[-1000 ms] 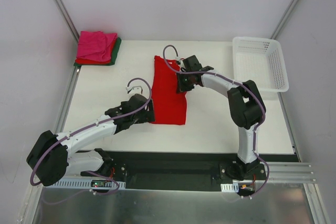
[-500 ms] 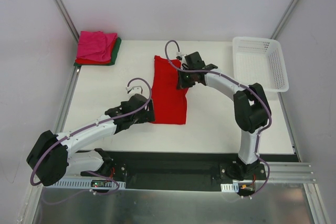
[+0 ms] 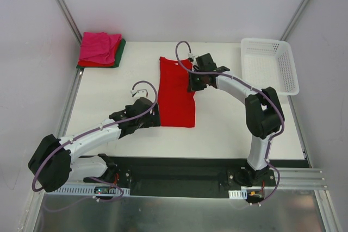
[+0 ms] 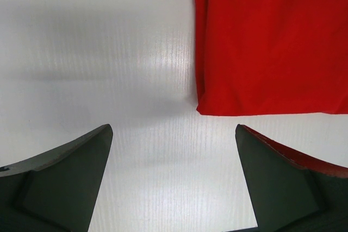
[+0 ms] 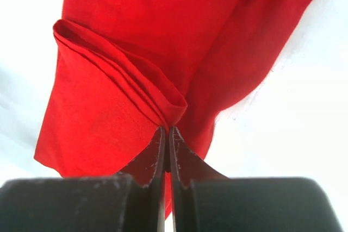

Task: Fold and stack the t-shirts
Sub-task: Fold the folded rectangular tshirt in 1/3 of the way

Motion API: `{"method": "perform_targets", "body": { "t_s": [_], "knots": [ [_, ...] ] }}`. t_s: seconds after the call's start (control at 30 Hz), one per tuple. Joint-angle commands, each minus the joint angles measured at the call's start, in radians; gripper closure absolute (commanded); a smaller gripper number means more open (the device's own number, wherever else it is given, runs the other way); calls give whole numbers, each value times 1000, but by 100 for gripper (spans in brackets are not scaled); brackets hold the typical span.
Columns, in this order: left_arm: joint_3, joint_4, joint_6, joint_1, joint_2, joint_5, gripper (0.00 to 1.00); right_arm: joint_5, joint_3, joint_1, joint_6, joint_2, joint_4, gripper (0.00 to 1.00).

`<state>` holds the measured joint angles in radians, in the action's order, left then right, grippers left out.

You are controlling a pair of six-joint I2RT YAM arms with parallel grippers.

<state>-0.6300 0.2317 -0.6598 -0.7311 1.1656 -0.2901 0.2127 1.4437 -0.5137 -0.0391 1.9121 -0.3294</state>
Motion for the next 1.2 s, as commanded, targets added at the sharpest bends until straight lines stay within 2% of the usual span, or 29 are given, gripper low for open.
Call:
{"method": "perform_targets", "body": {
  "t_s": [0.0, 0.27, 0.3, 0.33, 0.4, 0.43, 0.53, 0.77, 0.87, 0.9, 0.93, 0.97, 1.0, 1.17],
  "knots": [
    [-20, 9, 17, 9, 6, -3, 3, -29, -2, 6, -13, -39, 4, 99],
    [-20, 9, 19, 9, 6, -4, 3, -38, 7, 4, -8, -5, -5, 98],
    [-19, 9, 17, 9, 6, -4, 4, -42, 7, 6, -8, -2, -8, 94],
    [-19, 9, 17, 9, 6, -3, 4, -45, 7, 6, -8, -1, -8, 82],
    [-17, 9, 17, 9, 5, -4, 3, -58, 6, 6, -10, -2, -8, 70],
    [-16, 11, 17, 7, 3, -4, 4, -61, 6, 6, -12, -5, -10, 61],
    [-16, 11, 19, 9, 0, -4, 4, -84, 6, 6, -16, -10, -11, 54],
    [-13, 11, 22, 9, -20, -6, 4, -145, -31, 6, -21, -82, -11, 52],
    [-14, 11, 26, 9, -23, -11, 4, -105, -57, 4, -19, -119, 3, 53],
    [-17, 9, 26, 9, -21, -11, 3, -92, -75, 6, -16, -136, 7, 58],
    [-19, 11, 28, 9, -20, -9, 3, -60, -88, 6, -12, -140, 15, 66],
    [-23, 9, 28, 9, -17, -6, 4, -40, -112, 7, -1, -146, 38, 79],
    [-23, 9, 28, 9, -14, -4, 4, -23, -127, 7, 5, -156, 50, 99],
    [-27, 9, 32, 7, -12, -3, 4, 94, -210, 20, 53, -183, 172, 99]
  ]
}}
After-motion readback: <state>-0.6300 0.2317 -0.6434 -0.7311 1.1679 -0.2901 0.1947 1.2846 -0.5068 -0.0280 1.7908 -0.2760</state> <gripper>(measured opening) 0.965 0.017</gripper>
